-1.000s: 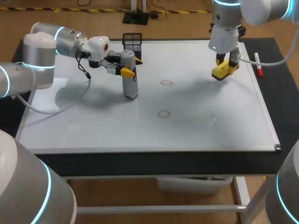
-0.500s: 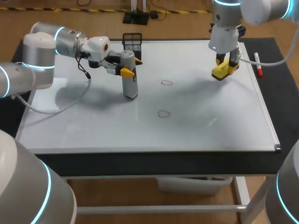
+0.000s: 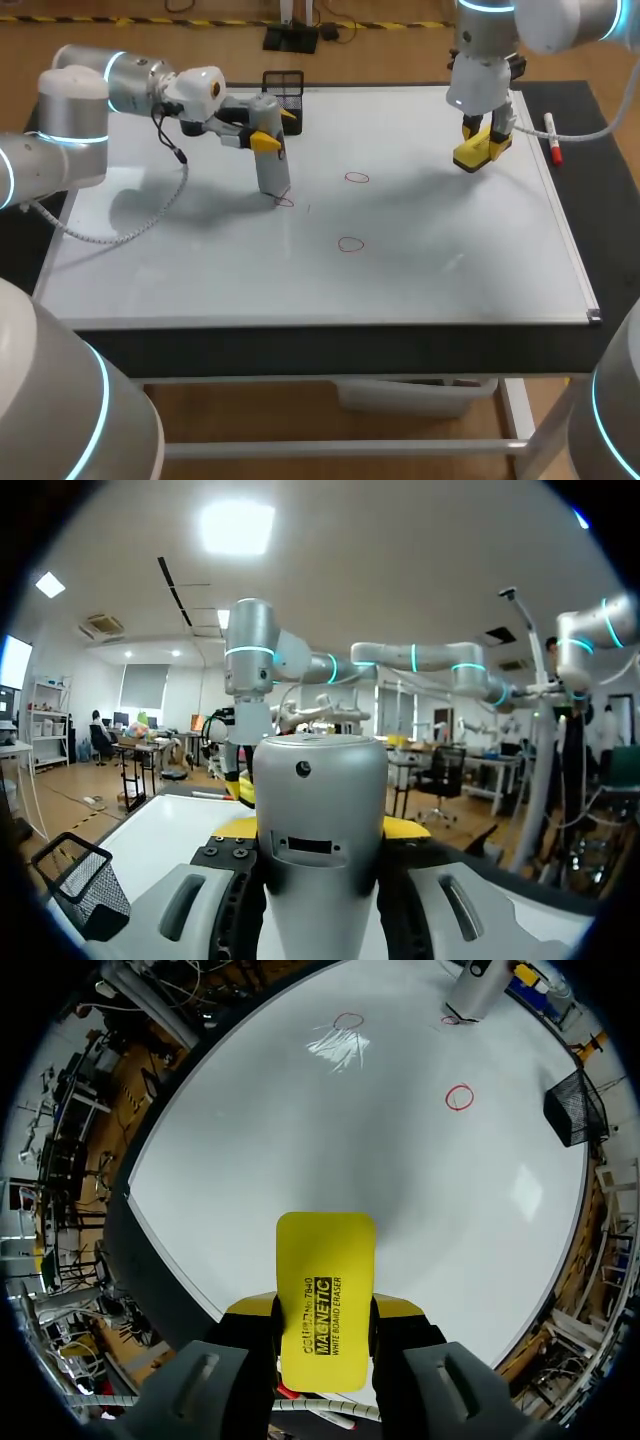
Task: Pick up the inspection probe, press it on each red-marked spot on the whiteboard one by one, put down the probe, pick up the eraser, and wipe off all the red marks.
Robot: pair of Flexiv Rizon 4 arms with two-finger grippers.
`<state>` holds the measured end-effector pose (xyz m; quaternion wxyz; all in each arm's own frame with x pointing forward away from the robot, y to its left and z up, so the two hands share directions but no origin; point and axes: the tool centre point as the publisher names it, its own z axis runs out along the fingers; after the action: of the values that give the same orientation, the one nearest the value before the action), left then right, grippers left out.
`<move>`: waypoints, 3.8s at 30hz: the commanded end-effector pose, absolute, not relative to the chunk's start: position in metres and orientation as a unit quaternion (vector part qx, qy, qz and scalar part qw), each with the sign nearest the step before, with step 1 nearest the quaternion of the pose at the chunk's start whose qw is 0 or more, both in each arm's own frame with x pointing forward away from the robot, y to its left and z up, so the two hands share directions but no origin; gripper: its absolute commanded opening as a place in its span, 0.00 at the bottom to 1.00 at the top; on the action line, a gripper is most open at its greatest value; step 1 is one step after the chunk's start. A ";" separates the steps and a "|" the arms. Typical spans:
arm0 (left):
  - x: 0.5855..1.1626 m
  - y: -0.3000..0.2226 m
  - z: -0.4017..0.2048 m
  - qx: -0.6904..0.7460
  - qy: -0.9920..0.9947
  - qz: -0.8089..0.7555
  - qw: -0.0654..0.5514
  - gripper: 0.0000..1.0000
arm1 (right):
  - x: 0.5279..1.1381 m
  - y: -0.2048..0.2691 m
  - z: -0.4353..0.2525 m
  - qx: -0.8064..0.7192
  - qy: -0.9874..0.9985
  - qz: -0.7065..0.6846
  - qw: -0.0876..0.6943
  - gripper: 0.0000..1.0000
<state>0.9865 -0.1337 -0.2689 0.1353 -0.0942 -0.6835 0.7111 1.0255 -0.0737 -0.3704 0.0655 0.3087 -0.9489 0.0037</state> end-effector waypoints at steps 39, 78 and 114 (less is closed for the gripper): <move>1.120 0.002 -0.252 0.043 -0.717 0.695 -0.046 0.00 | 1.027 -0.074 -0.369 0.309 -0.949 0.005 0.067 0.00; 1.126 0.011 -0.256 0.061 -0.713 0.697 -0.050 0.00 | 1.029 -0.020 -0.362 0.374 -0.925 0.022 0.061 0.00; 1.126 0.011 -0.256 0.061 -0.713 0.697 -0.050 0.00 | 0.997 0.214 -0.386 0.621 -0.781 -0.011 0.067 0.00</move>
<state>1.1283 0.0116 -0.2578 -0.0485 0.0594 -0.7121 0.6979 0.9943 0.1998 -0.3800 0.0477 0.6178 -0.7845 -0.0241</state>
